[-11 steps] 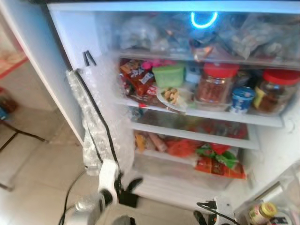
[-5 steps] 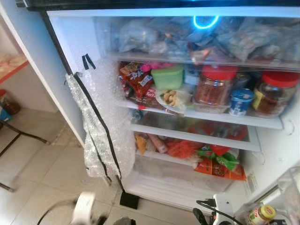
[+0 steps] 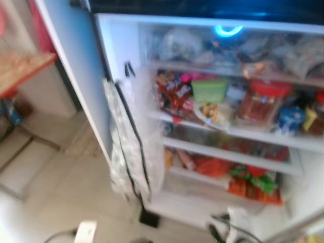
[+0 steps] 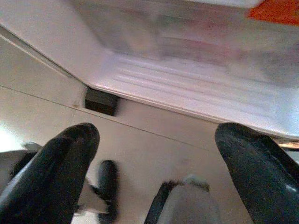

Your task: Restocking fridge

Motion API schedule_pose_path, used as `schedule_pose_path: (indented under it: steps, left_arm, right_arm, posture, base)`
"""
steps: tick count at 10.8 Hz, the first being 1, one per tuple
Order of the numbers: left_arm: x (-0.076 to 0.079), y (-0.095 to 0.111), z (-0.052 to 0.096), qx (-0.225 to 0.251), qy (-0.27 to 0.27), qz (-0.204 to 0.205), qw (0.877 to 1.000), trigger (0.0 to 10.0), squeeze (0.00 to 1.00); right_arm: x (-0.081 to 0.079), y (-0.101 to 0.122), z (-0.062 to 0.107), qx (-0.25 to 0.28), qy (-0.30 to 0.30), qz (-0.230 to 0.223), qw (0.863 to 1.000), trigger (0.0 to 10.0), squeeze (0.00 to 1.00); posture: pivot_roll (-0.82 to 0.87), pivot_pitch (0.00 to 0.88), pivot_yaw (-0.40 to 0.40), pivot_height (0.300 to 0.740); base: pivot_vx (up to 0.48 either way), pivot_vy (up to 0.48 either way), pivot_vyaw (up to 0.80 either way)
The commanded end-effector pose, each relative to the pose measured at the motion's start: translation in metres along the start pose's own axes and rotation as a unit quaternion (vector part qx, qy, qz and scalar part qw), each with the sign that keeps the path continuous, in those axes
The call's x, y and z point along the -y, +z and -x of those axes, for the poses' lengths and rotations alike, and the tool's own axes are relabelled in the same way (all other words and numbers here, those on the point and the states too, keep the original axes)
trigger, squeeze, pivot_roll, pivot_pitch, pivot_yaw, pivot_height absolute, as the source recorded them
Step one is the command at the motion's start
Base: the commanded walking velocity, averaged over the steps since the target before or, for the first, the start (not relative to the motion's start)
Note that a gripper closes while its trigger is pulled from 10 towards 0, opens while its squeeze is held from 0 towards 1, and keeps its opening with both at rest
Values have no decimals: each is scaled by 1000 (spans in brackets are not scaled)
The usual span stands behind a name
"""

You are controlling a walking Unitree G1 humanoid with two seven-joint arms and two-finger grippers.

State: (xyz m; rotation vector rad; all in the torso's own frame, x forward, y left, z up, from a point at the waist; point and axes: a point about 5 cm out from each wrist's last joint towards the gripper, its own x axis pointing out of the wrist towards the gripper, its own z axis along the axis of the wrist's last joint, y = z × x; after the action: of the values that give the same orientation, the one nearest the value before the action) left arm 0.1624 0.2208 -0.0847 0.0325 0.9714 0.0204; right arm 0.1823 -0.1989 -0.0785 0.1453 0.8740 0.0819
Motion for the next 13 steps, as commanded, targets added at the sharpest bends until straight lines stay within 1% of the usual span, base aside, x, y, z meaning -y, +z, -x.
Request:
schedule_pose_path:
  steps: [1, 7, 11, 12, 13]
  left_arm:
    - [-1, -3, 1, -3, 3, 0, 1000, 10000, 0]
    - [-1, -8, 1, -11, 2, -1, 1000, 10000, 0]
    - [-1, -6, 1, -9, 2, 1, 1000, 10000, 0]
    - [-1, -5, 0, -7, 2, 3, 1000, 10000, 0]
    - [0, -5, 0, -6, 4, 2, 1000, 10000, 0]
  right_arm:
    - [5, -7, 3, -10, -8, -1, 1000, 10000, 0]
    - [4, -8, 3, -16, -9, -3, 1000, 10000, 0]
    - [4, -7, 2, -15, -10, -5, 1000, 10000, 0]
    - [5, -6, 3, -16, -10, -4, 1000, 10000, 0]
    - [5, -6, 3, -16, -10, -3, 1000, 10000, 0]
  posture:
    - [14, 0, 65, 677]
    - [18, 0, 70, 677]
    - [22, 0, 64, 677]
    - [22, 0, 59, 677]
    - [20, 0, 57, 677]
  base:
    - [0, 480, 0]
    - [0, 480, 0]
    - [0, 480, 0]
    - [0, 368, 0]
    - [0, 0, 0]
